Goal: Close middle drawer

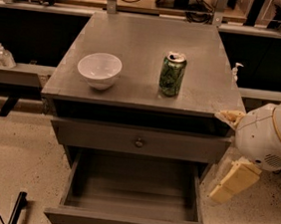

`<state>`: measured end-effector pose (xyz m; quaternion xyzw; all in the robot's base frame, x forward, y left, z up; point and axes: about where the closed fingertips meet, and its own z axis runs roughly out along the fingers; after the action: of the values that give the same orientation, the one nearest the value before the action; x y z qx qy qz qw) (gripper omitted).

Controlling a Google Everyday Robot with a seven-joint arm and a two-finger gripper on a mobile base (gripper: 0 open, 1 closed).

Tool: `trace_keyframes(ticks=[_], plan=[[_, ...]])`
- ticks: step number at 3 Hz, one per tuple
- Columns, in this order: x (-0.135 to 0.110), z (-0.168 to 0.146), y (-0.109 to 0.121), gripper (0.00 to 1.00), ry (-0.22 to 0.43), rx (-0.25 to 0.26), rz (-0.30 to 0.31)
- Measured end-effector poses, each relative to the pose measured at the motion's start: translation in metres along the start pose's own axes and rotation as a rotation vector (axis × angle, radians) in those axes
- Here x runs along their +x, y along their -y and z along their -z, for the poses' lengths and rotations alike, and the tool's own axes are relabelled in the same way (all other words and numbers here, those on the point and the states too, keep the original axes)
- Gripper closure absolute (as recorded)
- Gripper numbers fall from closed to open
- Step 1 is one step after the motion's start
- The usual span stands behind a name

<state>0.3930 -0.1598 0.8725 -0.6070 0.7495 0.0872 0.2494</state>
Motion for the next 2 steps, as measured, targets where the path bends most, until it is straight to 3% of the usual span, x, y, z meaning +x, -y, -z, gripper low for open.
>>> trace_keyframes(ticks=[1, 2], plan=[[-0.005, 0.004, -0.002, 0.00, -0.030, 0.008, 0.024], [0.013, -0.035, -0.006, 0.00, 0.013, -0.014, 0.032]])
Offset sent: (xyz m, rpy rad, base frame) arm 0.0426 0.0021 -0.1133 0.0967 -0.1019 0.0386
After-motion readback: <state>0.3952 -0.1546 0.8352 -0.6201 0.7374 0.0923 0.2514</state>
